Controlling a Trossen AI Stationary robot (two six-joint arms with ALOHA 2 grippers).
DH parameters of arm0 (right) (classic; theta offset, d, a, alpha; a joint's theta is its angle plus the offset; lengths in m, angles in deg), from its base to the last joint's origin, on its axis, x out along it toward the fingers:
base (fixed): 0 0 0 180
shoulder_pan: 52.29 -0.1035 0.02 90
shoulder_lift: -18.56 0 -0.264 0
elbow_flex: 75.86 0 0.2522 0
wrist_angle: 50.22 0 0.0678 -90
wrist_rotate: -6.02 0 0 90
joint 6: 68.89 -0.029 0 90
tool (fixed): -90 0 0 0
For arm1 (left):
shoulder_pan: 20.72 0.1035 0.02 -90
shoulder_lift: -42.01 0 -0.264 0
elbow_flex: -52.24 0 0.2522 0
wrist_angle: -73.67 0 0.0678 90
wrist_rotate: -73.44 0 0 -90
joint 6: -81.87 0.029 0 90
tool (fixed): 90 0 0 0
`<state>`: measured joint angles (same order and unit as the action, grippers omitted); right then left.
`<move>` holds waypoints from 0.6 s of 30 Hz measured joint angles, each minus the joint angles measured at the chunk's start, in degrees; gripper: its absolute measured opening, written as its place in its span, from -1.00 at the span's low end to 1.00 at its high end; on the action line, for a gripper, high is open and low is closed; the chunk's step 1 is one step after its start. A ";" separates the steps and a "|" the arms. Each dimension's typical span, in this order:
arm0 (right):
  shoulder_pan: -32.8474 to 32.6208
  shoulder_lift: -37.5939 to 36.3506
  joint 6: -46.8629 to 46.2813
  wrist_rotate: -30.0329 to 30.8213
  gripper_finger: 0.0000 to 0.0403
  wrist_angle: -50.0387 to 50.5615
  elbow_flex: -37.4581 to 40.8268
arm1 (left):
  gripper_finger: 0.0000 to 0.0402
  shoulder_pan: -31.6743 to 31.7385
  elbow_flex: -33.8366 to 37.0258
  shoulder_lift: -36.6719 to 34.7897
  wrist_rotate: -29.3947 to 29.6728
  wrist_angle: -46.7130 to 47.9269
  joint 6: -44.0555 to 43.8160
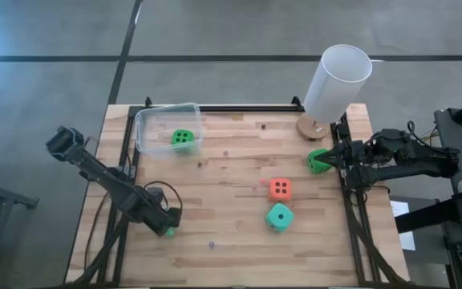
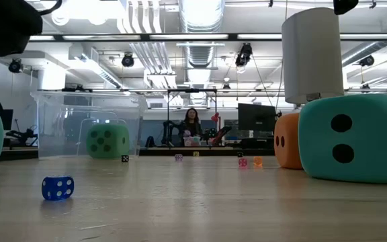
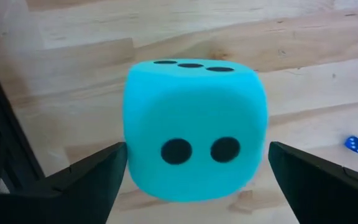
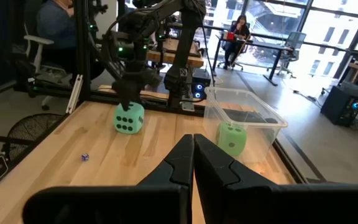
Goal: Pick & Place Dice
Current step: Put the left large blue dice into the transparent bin
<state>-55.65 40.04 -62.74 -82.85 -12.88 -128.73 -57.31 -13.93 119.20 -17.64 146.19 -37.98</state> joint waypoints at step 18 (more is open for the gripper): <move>-0.02 -0.01 0.00 0.02 -0.96 0.00 0.01 | 0.99 1.54 -1.70 3.12 -2.46 1.10 2.86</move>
<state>-55.67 40.03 -62.74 -82.83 -12.88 -128.72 -55.77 -15.63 122.33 -20.10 147.29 -35.12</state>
